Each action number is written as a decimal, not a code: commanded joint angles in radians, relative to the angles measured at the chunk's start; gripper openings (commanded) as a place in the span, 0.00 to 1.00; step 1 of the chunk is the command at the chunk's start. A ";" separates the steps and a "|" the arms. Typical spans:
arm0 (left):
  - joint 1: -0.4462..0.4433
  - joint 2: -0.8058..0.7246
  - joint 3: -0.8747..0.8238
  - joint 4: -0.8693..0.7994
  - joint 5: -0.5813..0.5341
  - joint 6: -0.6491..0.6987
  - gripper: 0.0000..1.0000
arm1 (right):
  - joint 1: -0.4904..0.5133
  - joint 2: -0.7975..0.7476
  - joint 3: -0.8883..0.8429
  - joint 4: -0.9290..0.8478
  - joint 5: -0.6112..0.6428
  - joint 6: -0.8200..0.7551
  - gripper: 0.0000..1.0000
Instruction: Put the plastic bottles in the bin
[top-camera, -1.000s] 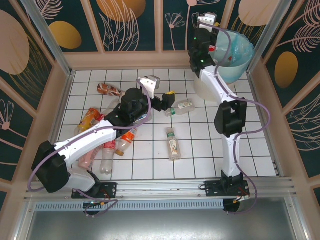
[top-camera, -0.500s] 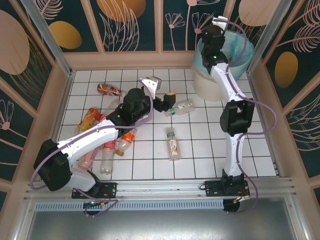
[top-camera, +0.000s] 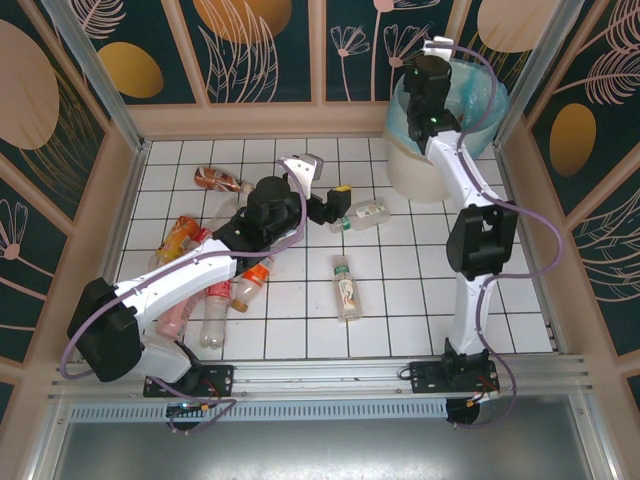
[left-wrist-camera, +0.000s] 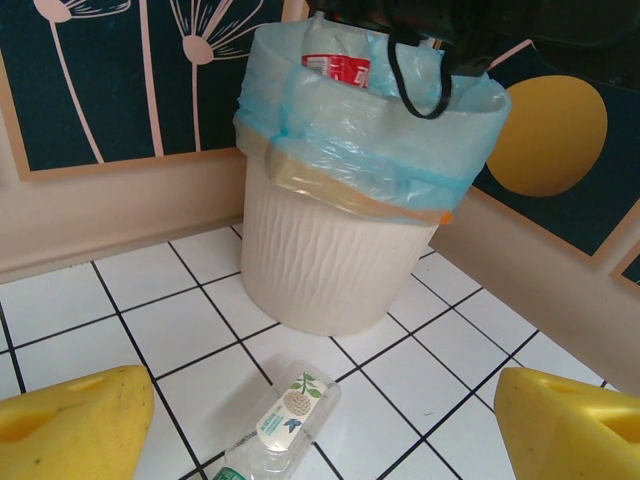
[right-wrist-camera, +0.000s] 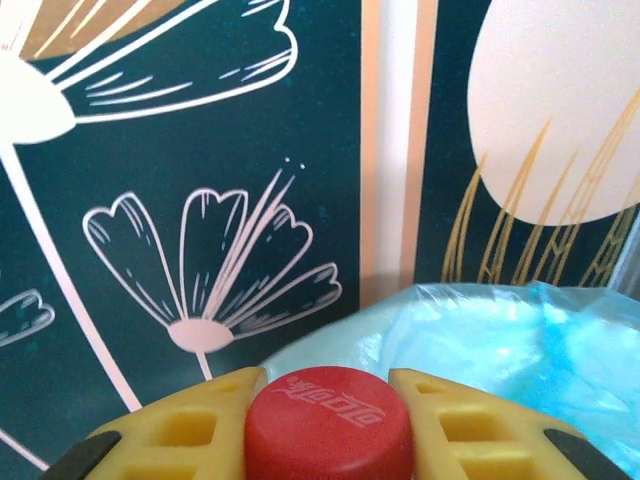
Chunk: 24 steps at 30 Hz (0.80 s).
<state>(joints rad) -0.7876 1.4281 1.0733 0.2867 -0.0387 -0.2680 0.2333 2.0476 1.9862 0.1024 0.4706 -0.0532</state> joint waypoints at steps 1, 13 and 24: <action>-0.002 0.007 0.014 0.005 -0.012 -0.013 0.88 | 0.028 -0.119 -0.125 0.220 0.065 -0.132 0.00; -0.002 0.026 0.013 0.008 0.004 -0.028 0.88 | 0.054 -0.225 -0.299 0.552 0.278 -0.384 0.00; -0.002 0.045 0.014 0.005 0.007 -0.040 0.88 | 0.102 -0.247 -0.439 0.677 0.390 -0.545 0.00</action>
<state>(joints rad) -0.7876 1.4696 1.0733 0.2859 -0.0341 -0.2943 0.3183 1.8442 1.5429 0.6762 0.7948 -0.5217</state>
